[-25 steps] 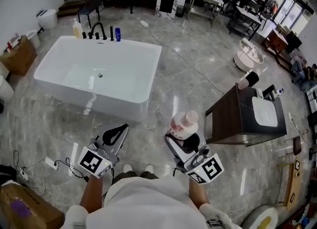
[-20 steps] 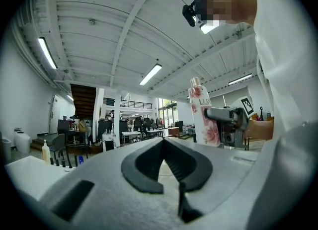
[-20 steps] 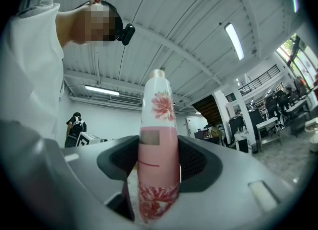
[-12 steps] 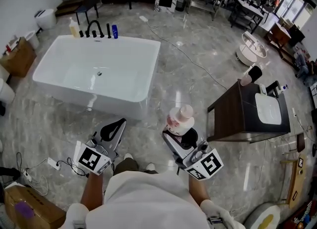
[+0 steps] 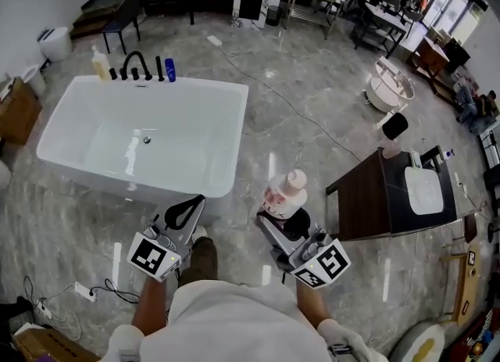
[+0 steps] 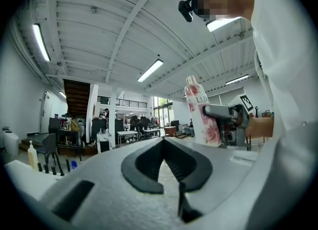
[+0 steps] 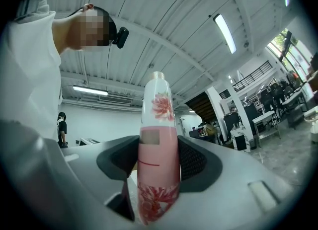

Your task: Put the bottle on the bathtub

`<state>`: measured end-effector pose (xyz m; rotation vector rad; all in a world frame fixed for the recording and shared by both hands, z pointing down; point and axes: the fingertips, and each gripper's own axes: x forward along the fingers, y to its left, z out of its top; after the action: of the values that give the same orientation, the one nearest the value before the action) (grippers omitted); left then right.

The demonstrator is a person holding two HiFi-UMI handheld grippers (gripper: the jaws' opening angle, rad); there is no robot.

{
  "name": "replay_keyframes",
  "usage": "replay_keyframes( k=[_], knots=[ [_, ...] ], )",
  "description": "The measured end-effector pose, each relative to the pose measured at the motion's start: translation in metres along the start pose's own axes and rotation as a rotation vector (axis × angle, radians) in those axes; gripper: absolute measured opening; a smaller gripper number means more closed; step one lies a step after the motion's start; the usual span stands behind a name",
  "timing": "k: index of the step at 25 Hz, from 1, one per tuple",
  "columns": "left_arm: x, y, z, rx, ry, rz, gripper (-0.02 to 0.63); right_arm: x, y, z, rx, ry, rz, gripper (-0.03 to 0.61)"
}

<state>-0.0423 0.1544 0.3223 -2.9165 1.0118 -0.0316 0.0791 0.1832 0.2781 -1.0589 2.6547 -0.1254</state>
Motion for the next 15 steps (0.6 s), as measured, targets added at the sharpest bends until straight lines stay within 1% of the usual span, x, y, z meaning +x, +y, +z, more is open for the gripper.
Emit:
replay_keyframes(
  k=[3,7,9,11,13,15],
  knots=[
    [0.023,0.066,0.000,0.008,-0.006,-0.035,0.002,0.069,-0.024,0.002,-0.010,-0.013,0.001,0.244],
    [0.045,0.135,0.017,-0.002,-0.043,-0.114,0.002,0.145,-0.045,0.003,-0.019,-0.023,-0.020,0.244],
    [0.054,0.169,0.018,-0.004,-0.048,-0.119,0.002,0.171,-0.057,-0.001,-0.024,-0.020,-0.045,0.244],
    [0.061,0.197,0.017,-0.023,-0.060,-0.116,0.000,0.189,-0.069,-0.008,-0.037,0.004,-0.077,0.244],
    [0.066,0.218,0.010,-0.040,-0.051,-0.133,0.002,0.203,-0.081,-0.012,-0.060,0.026,-0.102,0.244],
    [0.070,0.234,0.002,-0.037,-0.029,-0.153,0.002,0.215,-0.091,-0.013,-0.078,0.036,-0.117,0.244]
  ],
)
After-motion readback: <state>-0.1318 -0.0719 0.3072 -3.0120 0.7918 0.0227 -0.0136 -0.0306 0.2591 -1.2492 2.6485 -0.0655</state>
